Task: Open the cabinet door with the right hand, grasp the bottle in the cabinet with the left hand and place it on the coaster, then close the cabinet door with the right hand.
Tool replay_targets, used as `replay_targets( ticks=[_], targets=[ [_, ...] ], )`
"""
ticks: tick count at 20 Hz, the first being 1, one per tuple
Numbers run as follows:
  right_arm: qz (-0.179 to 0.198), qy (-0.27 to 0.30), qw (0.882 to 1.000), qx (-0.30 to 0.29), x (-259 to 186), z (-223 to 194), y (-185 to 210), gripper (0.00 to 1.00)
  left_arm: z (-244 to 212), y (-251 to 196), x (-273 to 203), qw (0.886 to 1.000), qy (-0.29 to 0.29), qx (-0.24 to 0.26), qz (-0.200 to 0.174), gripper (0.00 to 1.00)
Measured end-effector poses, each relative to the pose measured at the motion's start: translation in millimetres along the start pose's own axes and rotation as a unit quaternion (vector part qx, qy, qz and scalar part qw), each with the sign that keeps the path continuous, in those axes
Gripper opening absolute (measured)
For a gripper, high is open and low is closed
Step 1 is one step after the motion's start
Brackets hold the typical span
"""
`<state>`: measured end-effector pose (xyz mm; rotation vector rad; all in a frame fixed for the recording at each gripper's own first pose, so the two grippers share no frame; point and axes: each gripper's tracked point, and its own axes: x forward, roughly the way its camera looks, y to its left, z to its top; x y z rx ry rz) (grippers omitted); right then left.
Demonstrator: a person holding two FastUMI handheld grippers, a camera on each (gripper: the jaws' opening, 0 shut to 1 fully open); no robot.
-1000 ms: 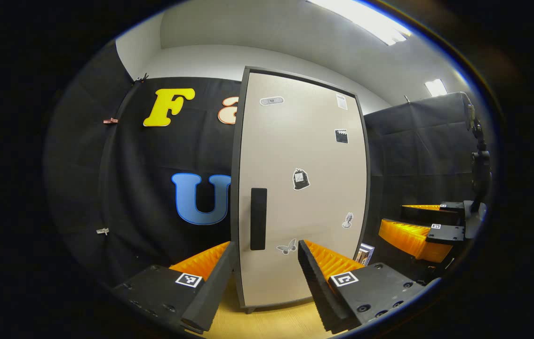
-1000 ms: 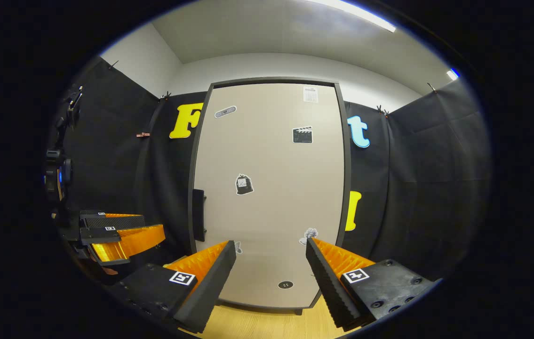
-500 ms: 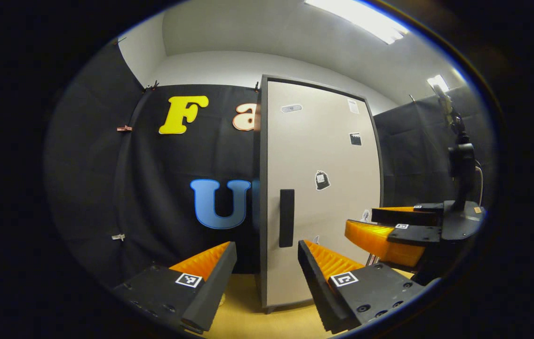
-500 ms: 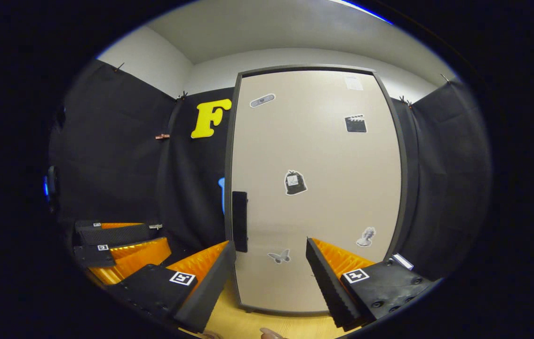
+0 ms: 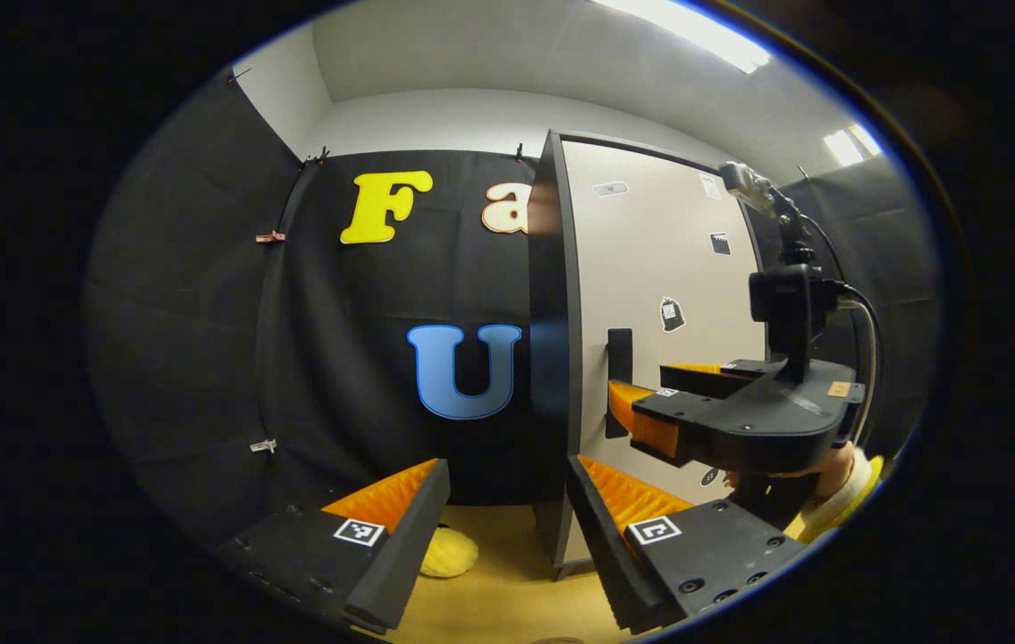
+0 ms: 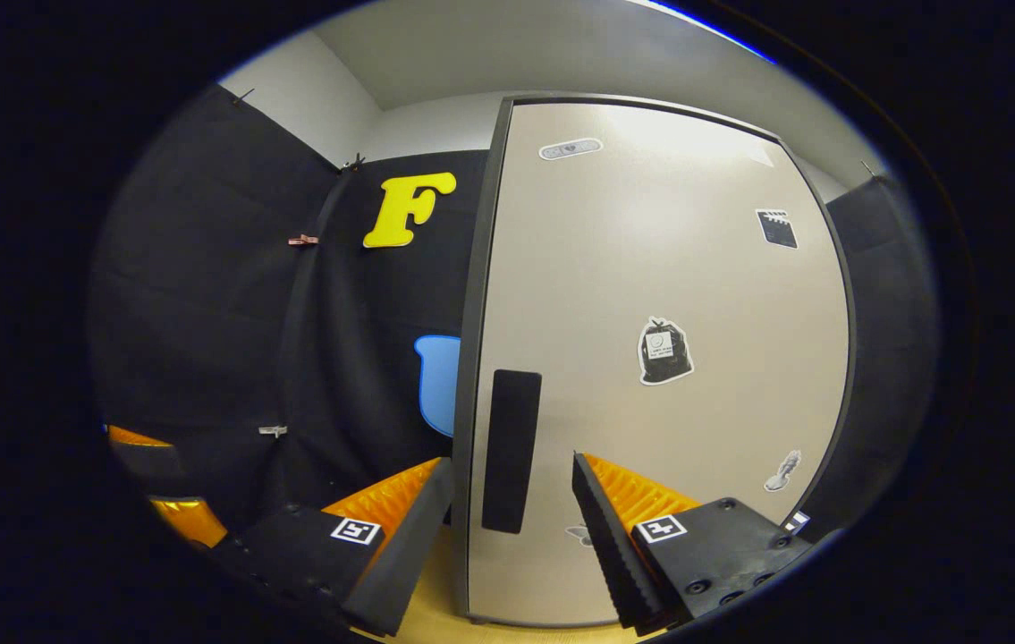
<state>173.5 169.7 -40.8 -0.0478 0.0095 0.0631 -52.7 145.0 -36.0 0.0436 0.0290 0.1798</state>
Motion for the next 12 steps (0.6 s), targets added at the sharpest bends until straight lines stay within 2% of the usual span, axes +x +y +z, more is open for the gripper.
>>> replay_targets(
  ticks=[2, 5, 6, 8, 9, 10, 11, 12],
  targets=[
    [-0.010, 0.017, 1.000, 0.007, 15, -11, 0, 0.83, -7, 8, 3, 1.000, 0.009, -0.007, 0.002, 0.84],
    [-0.032, 0.029, 0.999, 0.016, 32, -21, -4, 0.83, -18, 20, 8, 1.000, 0.023, -0.013, 0.008, 0.84],
    [-0.040, 0.029, 0.999, 0.017, 35, -22, -6, 0.76, -21, 23, 9, 0.999, 0.027, -0.014, 0.009, 0.84],
    [-0.043, 0.021, 0.999, 0.019, 38, -20, -3, 0.70, -27, 28, 11, 0.999, 0.034, -0.015, 0.012, 0.84],
    [-0.056, 0.017, 0.998, 0.018, 40, -19, -7, 0.70, -28, 31, 11, 0.999, 0.038, -0.013, 0.013, 0.84],
    [-0.054, 0.007, 0.998, 0.020, 37, -13, -3, 0.59, -30, 32, 11, 0.999, 0.040, -0.012, 0.014, 0.84],
    [-0.058, 0.001, 0.998, 0.019, 40, -13, -3, 0.54, -30, 33, 10, 0.999, 0.041, -0.010, 0.014, 0.84],
    [-0.066, -0.007, 0.998, 0.014, 39, -9, -3, 0.46, -30, 33, 10, 0.999, 0.039, -0.009, 0.012, 0.84]
  ],
)
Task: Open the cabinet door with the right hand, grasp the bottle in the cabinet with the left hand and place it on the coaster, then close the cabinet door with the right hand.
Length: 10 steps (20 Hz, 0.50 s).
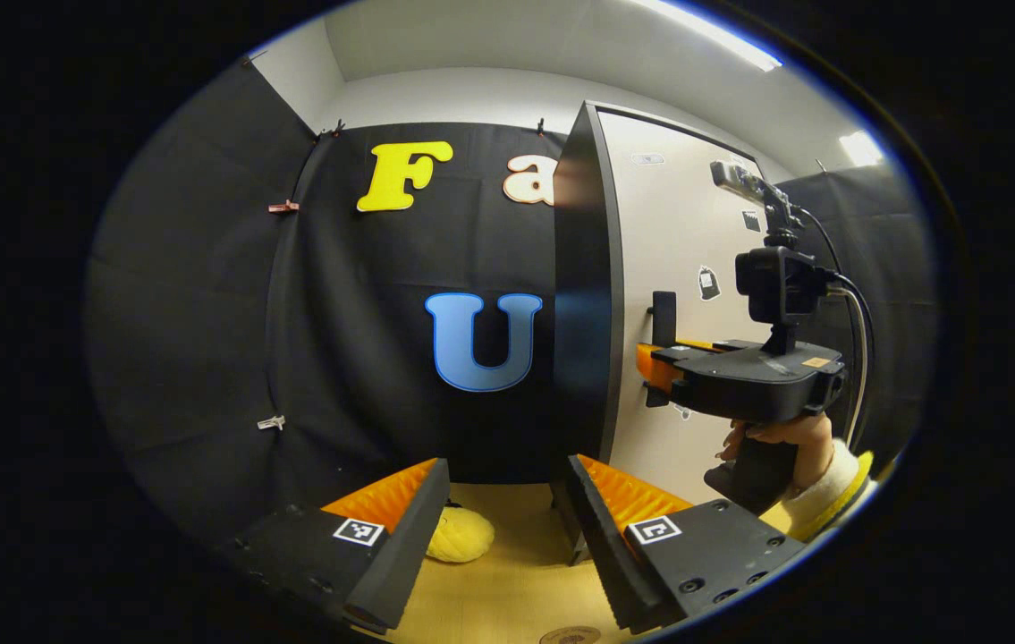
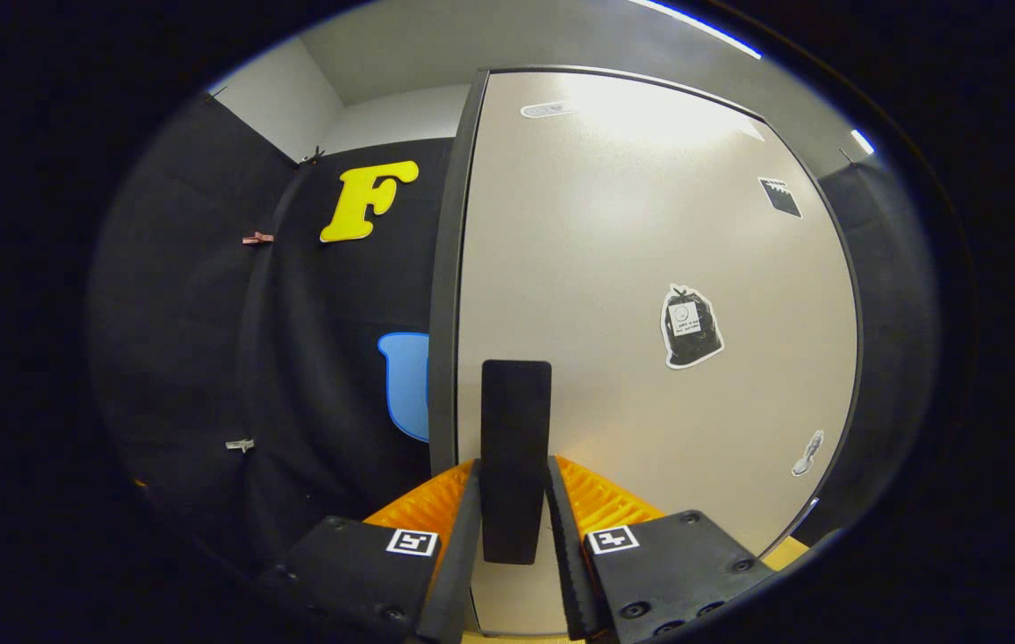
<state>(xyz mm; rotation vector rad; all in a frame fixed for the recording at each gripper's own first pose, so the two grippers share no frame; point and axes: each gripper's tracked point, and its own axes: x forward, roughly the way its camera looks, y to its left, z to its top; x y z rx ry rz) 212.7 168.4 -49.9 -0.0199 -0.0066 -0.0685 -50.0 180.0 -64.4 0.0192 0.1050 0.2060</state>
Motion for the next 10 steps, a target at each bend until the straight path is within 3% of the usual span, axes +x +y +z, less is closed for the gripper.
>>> replay_targets(
  ticks=[2, 4, 7, 8, 10],
  targets=[
    [-0.014, 0.000, 1.000, -0.005, 1, 4, -2, 0.43, 1, 0, -4, 1.000, -0.003, 0.001, -0.001, 0.84],
    [-0.024, 0.009, 1.000, 0.009, 3, -3, -3, 0.30, 0, 4, -9, 1.000, -0.004, 0.002, 0.003, 0.84],
    [-0.024, 0.020, 1.000, 0.005, 2, -2, -4, 0.23, -1, 10, -17, 1.000, -0.005, -0.003, 0.009, 0.84],
    [-0.021, 0.026, 0.999, -0.001, -4, -2, -3, 0.11, 0, 12, -17, 1.000, -0.006, -0.005, 0.010, 0.84],
    [-0.007, 0.032, 0.999, 0.005, -11, -1, -2, 0.11, 3, 15, -17, 1.000, -0.009, -0.006, 0.012, 0.84]
  ],
)
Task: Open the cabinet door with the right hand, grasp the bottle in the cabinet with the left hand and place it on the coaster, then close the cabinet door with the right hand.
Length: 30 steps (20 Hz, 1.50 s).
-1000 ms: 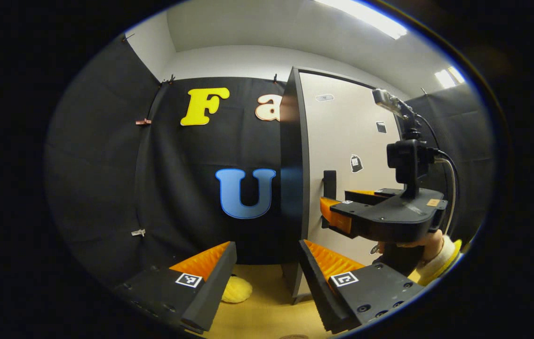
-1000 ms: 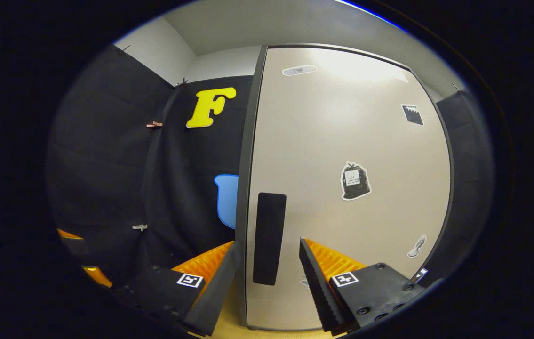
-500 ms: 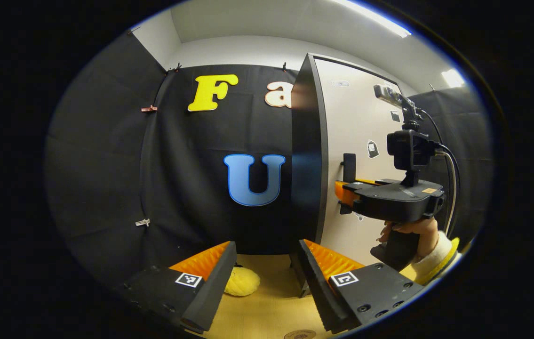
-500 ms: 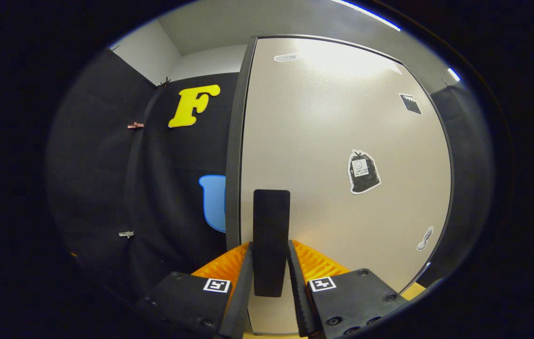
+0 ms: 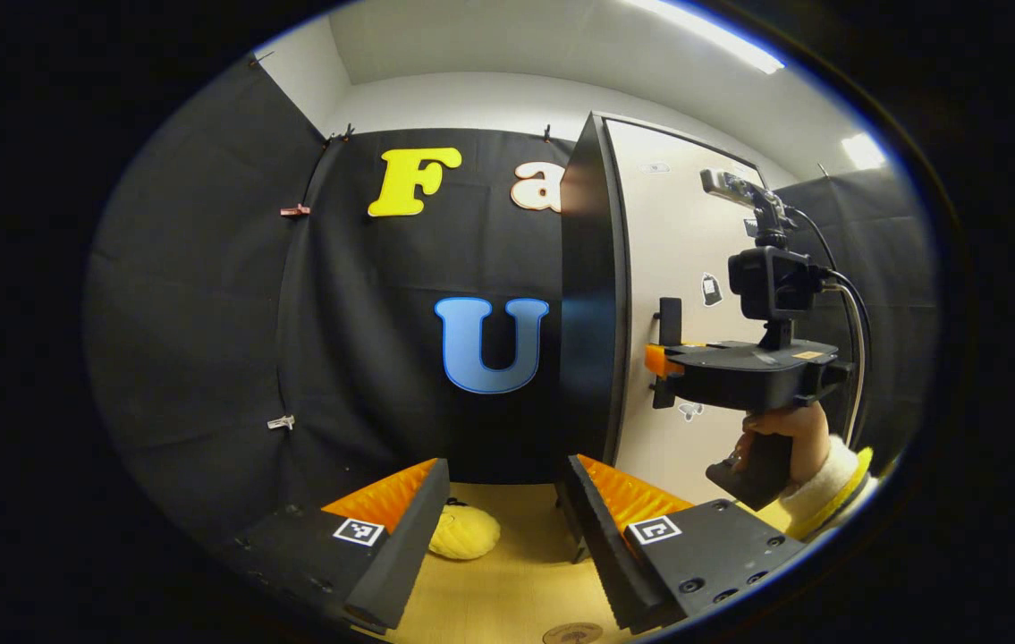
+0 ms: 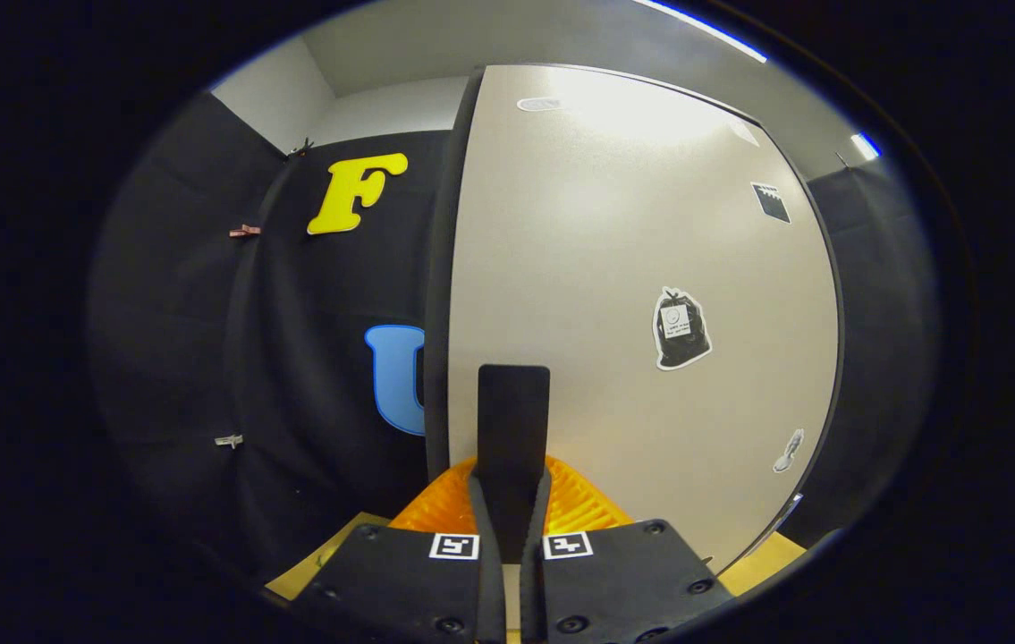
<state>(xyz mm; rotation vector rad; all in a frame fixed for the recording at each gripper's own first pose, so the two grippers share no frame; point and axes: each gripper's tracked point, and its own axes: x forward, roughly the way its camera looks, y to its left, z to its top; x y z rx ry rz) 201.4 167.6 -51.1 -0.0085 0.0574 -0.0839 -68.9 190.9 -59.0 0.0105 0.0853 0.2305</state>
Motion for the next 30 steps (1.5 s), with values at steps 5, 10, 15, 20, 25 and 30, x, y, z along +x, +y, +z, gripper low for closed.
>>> replay_targets(
  ticks=[5, 10, 15, 20, 25, 30],
  targets=[
    [0.023, -0.001, 1.000, 0.008, -28, 9, 0, 0.11, 12, -15, 6, 1.000, -0.006, 0.002, -0.020, 0.84],
    [0.053, 0.002, 0.999, 0.012, -57, 17, -3, 0.11, 18, -52, -2, 0.999, -0.009, 0.007, -0.042, 0.84],
    [0.102, 0.012, 0.995, 0.021, -85, 19, -15, 0.11, 35, -91, -27, 0.999, -0.035, 0.016, -0.032, 0.84],
    [0.158, 0.018, 0.987, 0.022, -124, 20, -36, 0.11, 31, -138, -50, 0.999, -0.037, 0.015, -0.006, 0.84],
    [0.195, 0.021, 0.980, 0.028, -161, 23, -74, 0.11, 22, -178, -70, 0.999, -0.025, -0.004, 0.019, 0.84],
    [0.208, 0.032, 0.977, 0.034, -185, 26, -110, 0.11, 10, -217, -81, 1.000, -0.013, -0.016, 0.021, 0.84]
  ],
)
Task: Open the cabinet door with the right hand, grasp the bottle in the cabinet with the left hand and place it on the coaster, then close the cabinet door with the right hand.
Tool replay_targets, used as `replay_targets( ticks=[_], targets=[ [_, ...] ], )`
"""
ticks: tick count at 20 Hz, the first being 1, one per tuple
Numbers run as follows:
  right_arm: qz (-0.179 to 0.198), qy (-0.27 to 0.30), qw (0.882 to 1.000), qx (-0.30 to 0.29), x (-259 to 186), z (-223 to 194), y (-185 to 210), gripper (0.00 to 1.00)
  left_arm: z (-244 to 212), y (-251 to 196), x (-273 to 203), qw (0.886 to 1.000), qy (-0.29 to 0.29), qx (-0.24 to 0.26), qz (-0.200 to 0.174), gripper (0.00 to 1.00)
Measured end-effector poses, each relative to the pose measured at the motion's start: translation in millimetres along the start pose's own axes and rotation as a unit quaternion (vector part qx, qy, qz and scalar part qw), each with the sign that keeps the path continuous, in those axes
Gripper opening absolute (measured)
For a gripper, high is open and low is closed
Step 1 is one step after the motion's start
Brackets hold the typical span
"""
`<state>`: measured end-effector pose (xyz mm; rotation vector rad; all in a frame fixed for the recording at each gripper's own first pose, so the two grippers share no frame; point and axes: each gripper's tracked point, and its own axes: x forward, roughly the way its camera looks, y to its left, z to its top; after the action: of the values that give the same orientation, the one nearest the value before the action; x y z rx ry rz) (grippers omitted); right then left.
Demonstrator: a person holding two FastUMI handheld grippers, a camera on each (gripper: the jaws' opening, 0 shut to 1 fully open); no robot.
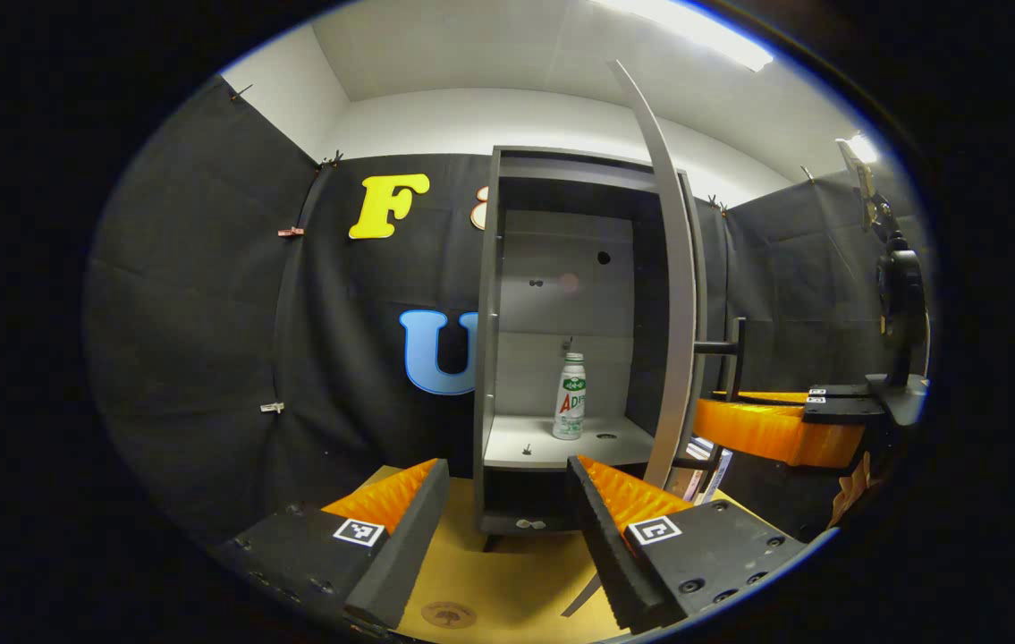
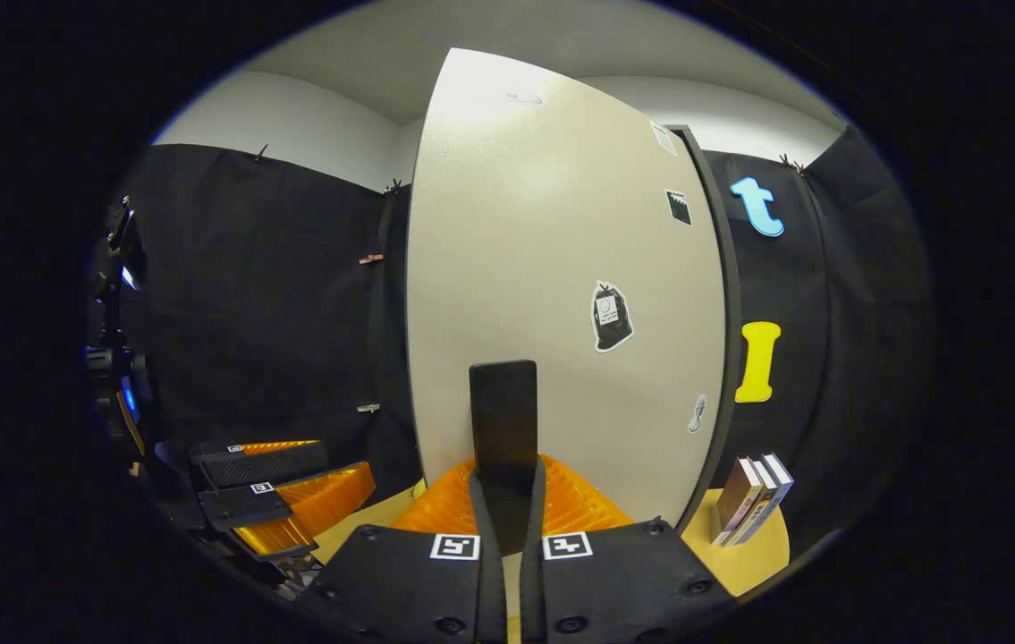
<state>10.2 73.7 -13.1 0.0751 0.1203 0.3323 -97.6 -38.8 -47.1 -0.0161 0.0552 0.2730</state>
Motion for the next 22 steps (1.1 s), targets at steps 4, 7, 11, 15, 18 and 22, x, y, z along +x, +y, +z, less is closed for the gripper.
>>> replay_targets(
  ticks=[4, 7, 11, 15, 18, 22],
  targets=[
    [-0.010, 0.002, 1.000, -0.008, -24, 3, -19, 0.11, -5, -30, -10, 1.000, 0.007, -0.006, -0.013, 0.84],
    [-0.024, 0.008, 1.000, -0.004, -39, 3, -37, 0.11, -10, -49, -12, 1.000, 0.011, -0.006, -0.023, 0.83],
    [-0.059, 0.007, 0.998, -0.016, -56, 5, -62, 0.10, -14, -79, -11, 0.999, 0.016, -0.010, -0.048, 0.84],
    [-0.099, 0.014, 0.995, -0.018, -67, 6, -88, 0.10, -19, -91, -4, 0.998, 0.016, 0.001, -0.067, 0.84],
    [-0.125, 0.009, 0.992, -0.026, -74, 6, -101, 0.10, -13, -108, -7, 0.997, 0.014, 0.007, -0.081, 0.84],
    [-0.151, 0.007, 0.988, -0.035, -82, 5, -117, 0.09, -16, -111, -6, 0.995, 0.016, 0.018, -0.093, 0.84]
  ],
)
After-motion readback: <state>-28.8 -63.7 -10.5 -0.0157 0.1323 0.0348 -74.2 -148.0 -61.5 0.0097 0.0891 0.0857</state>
